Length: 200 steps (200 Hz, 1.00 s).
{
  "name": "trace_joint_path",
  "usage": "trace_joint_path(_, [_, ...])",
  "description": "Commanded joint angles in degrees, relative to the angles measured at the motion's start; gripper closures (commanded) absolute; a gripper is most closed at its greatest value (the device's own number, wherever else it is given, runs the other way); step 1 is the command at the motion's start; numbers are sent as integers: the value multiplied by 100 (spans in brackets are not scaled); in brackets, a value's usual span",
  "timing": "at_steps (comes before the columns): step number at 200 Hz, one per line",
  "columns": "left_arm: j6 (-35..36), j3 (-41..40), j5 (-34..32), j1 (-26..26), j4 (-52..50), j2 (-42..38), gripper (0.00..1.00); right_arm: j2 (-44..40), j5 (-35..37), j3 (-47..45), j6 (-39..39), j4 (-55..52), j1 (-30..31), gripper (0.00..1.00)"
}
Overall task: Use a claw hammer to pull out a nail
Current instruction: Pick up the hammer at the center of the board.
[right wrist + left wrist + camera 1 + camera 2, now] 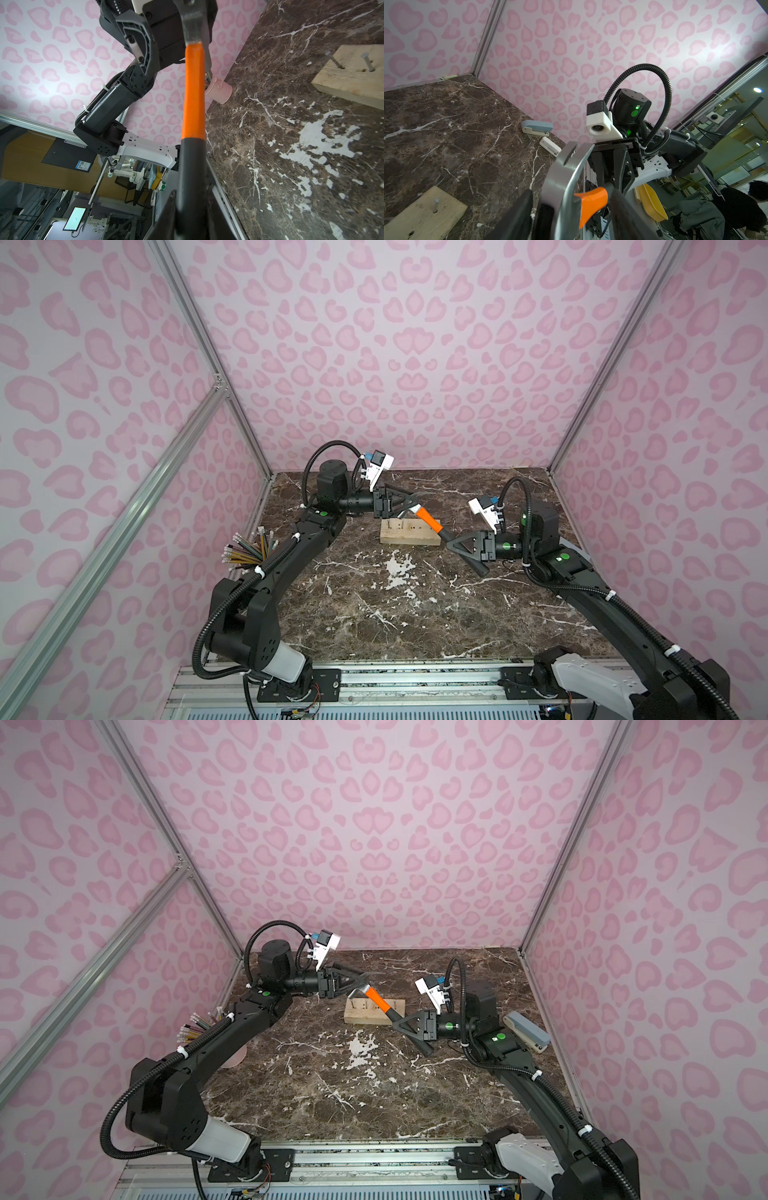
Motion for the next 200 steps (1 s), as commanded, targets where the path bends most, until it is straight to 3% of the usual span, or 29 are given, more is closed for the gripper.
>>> trace_joint_path(1, [371,112,102,-14,-377,63,40,31,-408,191,-51,769,8,100])
trace_joint_path(18, [364,97,202,-27,-379,96,43,54,-414,230,-64,747,8,100])
trace_joint_path(61, [391,92,431,-54,-452,88,63,176,-458,245,-108,714,9,100])
trace_joint_path(96, [169,96,520,-57,-201,67,96,328,-435,320,-317,448,-25,99])
trace_joint_path(114, [-23,65,469,-54,-43,48,97,422,-441,405,-437,269,-163,87])
trace_joint_path(132, [-391,-43,296,-57,300,14,97,436,-305,467,-540,27,-412,69])
trace_joint_path(157, [-770,-171,-104,-49,606,-33,97,368,-5,459,-707,-232,-906,54])
trace_joint_path(200, [-1094,-306,-712,-40,766,-140,97,19,1400,368,-949,-445,-1144,41])
